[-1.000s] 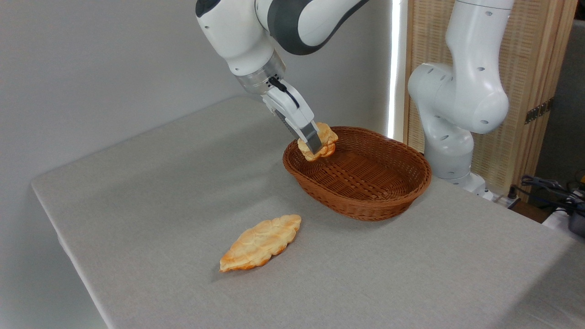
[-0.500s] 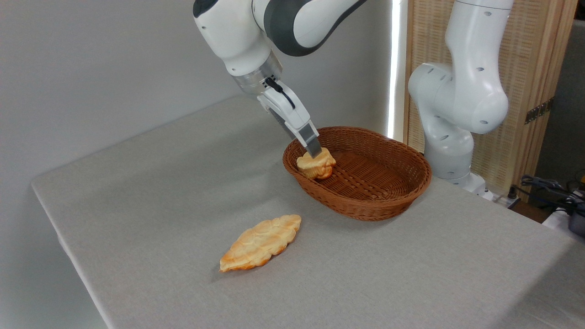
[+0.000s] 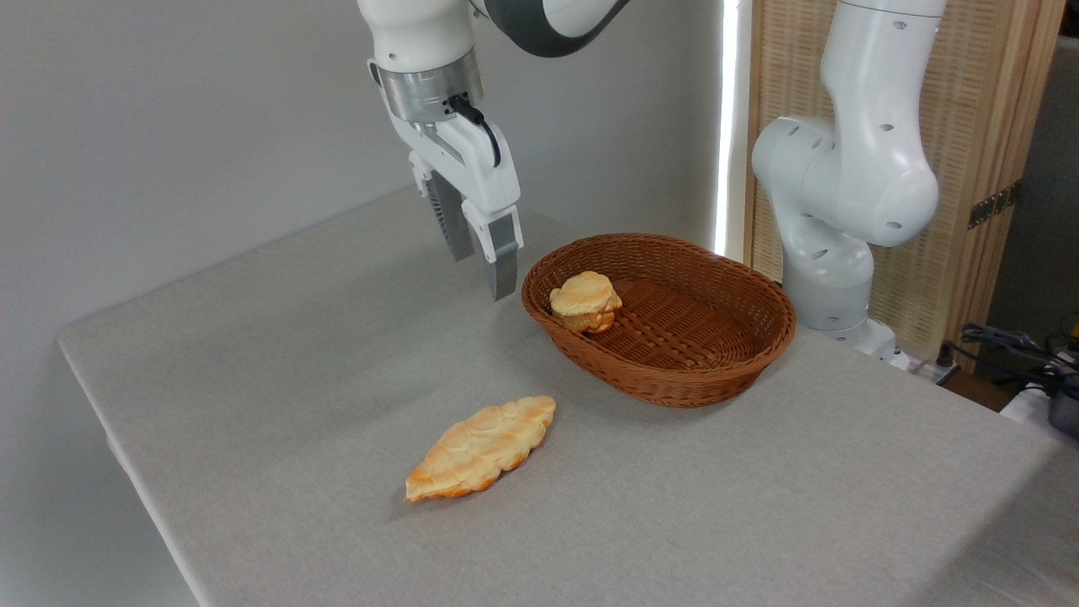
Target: Put bread into the basket
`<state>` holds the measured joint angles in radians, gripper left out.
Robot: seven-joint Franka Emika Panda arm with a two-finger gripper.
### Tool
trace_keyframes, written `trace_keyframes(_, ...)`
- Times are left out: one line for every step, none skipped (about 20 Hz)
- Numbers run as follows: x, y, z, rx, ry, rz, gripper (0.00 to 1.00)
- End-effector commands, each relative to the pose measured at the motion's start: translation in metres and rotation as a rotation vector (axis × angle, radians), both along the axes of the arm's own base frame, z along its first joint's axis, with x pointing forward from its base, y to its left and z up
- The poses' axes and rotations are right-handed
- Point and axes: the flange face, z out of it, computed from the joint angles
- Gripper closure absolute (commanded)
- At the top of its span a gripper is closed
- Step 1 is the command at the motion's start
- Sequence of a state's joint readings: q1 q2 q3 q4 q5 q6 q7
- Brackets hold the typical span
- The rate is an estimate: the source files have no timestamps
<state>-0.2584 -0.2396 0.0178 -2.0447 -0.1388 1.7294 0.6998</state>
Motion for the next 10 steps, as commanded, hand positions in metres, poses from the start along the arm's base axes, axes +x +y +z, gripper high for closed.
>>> trace_keyframes(0.040,0.024,0.021,-0.010,-0.056,0.065,0.00)
trace_keyframes(0.050,0.027,0.024,-0.011,-0.066,0.075,0.00)
trace_keyframes(0.058,0.030,0.027,-0.012,-0.083,0.081,0.00)
trace_keyframes(0.066,0.040,0.029,-0.016,-0.108,0.102,0.00)
trace_keyframes(0.070,0.045,0.030,-0.021,-0.132,0.113,0.00)
trace_keyframes(0.072,0.047,0.032,-0.017,-0.155,0.116,0.00)
trace_keyframes(0.075,0.049,0.033,0.011,-0.178,0.110,0.00)
trace_keyframes(0.076,0.052,0.031,0.043,-0.185,0.106,0.00)
trace_keyframes(0.077,0.053,0.030,0.070,-0.189,0.100,0.00)
trace_keyframes(0.078,0.054,0.030,0.086,-0.195,0.095,0.00)
